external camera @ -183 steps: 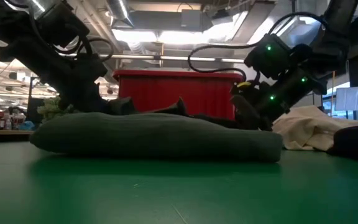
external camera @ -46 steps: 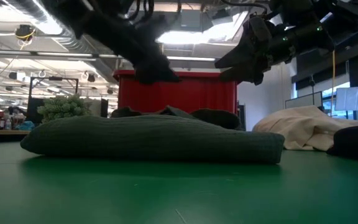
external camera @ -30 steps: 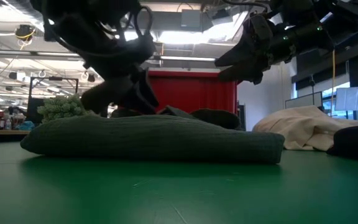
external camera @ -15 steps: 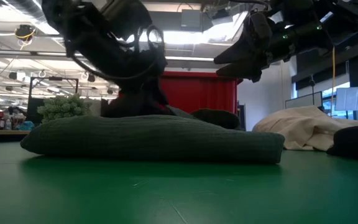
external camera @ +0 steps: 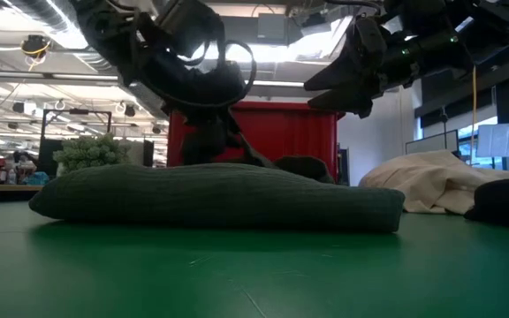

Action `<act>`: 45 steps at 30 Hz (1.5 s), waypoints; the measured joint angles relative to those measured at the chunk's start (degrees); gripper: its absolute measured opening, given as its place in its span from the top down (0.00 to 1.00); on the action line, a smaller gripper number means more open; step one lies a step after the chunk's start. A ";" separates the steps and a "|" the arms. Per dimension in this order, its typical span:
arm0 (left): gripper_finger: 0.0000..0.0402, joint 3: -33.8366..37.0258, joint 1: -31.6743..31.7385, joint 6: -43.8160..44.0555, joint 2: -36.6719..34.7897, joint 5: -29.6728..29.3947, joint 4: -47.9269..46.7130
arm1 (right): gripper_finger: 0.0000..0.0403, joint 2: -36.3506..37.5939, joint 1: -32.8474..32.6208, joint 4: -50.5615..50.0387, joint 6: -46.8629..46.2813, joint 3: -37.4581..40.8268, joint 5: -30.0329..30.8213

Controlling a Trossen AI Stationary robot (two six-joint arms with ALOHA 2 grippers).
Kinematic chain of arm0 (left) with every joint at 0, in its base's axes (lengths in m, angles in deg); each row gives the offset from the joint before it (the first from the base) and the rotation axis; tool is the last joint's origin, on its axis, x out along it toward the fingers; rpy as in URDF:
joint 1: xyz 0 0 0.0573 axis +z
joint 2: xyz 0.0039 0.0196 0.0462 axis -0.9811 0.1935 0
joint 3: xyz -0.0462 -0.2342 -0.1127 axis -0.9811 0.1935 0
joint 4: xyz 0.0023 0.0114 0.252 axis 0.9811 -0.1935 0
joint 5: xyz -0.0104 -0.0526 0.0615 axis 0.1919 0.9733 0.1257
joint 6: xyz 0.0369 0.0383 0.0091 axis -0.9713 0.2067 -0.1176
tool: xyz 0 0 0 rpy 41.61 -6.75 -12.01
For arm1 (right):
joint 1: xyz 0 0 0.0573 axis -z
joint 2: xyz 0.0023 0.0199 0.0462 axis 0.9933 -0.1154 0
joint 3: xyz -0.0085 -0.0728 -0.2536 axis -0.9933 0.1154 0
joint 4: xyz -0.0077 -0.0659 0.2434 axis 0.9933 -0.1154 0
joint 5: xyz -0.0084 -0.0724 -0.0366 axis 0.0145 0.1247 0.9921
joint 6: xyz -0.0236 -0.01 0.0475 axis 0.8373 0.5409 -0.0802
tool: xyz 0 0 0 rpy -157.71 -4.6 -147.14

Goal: Fold laundry
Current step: Fold the green polo shirt

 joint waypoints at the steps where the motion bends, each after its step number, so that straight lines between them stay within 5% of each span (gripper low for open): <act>1: 0.63 -0.22 -0.20 -0.29 0.00 -0.42 0.00 | 0.35 0.00 0.00 0.00 0.00 0.00 0.00; 12: 0.63 -2.43 -7.37 1.66 -2.40 -1.40 -1.98 | 0.35 4.39 -0.04 -3.22 10.80 0.00 -7.56; 20: 0.65 -2.41 -8.14 19.31 -8.75 15.07 -8.83 | 0.35 6.13 -1.47 -13.61 14.27 0.02 -14.19; 33: 0.67 -2.36 -9.77 27.66 -9.20 21.66 -13.47 | 0.35 4.44 -16.32 -19.06 15.26 0.04 -2.12; 45: 0.67 -2.36 -9.25 28.35 -9.19 23.01 -13.42 | 0.35 4.42 -17.62 -20.41 13.57 0.04 -0.77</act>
